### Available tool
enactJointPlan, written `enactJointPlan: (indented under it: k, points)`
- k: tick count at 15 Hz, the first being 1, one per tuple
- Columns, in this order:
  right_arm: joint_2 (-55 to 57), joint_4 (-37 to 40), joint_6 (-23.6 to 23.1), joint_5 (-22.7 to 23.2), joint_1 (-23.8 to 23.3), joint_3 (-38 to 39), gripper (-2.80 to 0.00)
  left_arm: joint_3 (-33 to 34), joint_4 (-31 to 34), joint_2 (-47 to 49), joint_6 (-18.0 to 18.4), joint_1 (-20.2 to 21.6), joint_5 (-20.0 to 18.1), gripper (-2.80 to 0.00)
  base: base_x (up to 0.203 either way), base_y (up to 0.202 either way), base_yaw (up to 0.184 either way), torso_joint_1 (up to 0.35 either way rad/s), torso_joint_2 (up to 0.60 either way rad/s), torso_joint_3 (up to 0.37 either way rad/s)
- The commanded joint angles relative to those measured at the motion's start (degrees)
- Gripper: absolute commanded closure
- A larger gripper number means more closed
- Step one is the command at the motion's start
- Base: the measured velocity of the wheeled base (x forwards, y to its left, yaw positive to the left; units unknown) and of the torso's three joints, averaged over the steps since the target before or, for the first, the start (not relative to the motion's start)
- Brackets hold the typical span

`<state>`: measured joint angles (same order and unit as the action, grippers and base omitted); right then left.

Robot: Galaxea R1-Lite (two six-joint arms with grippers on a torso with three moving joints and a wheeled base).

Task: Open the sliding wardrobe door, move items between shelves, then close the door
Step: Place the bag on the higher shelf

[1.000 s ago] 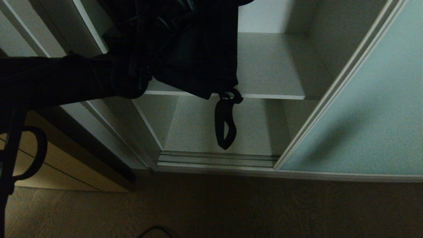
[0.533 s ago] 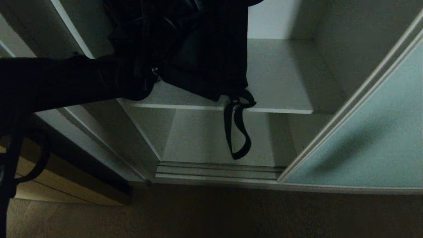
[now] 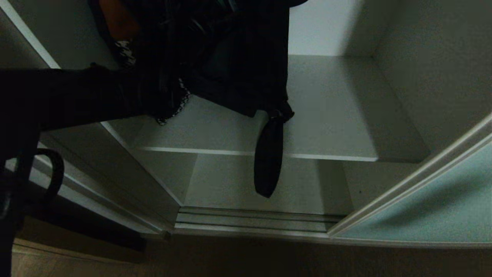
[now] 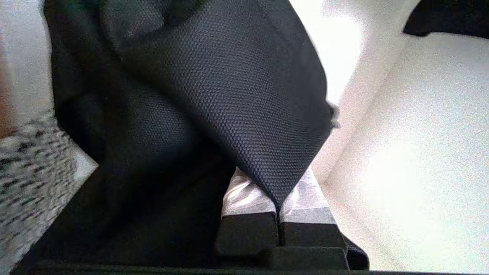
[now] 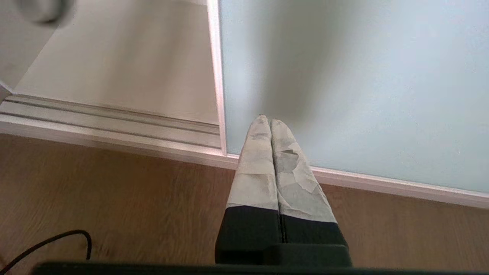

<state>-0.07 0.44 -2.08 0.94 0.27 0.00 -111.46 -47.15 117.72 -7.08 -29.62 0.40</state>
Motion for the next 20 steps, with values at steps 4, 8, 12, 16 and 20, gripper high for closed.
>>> enactJointPlan:
  k: [4, 8, 12, 16, 20]
  points:
    - [-0.01, 0.00, -0.02, 0.03, 0.00, 0.00, 0.00, -0.16, -7.00, 3.23, -0.22, 0.89, 0.27, 0.00, 0.000, 0.000, 0.000, 0.000, 0.00, 0.000]
    - [-0.01, 0.00, -0.02, 0.03, 0.00, 0.00, 0.00, -0.16, -14.80, 7.46, 0.28, 2.21, 0.28, 0.00, 0.000, 0.000, 0.000, 0.000, 0.00, 0.000]
    - [-0.01, 0.00, -0.02, 0.03, 0.00, 0.00, 0.00, -0.16, -15.17, 10.33, 0.38, 2.89, 1.90, 0.00, 0.000, 0.000, 0.000, 0.000, 0.00, 0.000]
    - [0.04, 0.00, -0.02, 0.03, 0.00, 0.00, 0.00, -0.16, -15.75, 11.21, 0.14, 3.17, 2.67, 0.00, 0.000, 0.000, 0.000, 0.000, 0.00, 0.000]
    - [-0.01, 0.00, -0.02, 0.03, 0.00, 0.00, 0.00, -0.16, -9.73, 11.19, -1.78, 3.09, 1.95, -2.80, 0.000, 0.000, 0.000, 0.000, 0.00, 0.000]
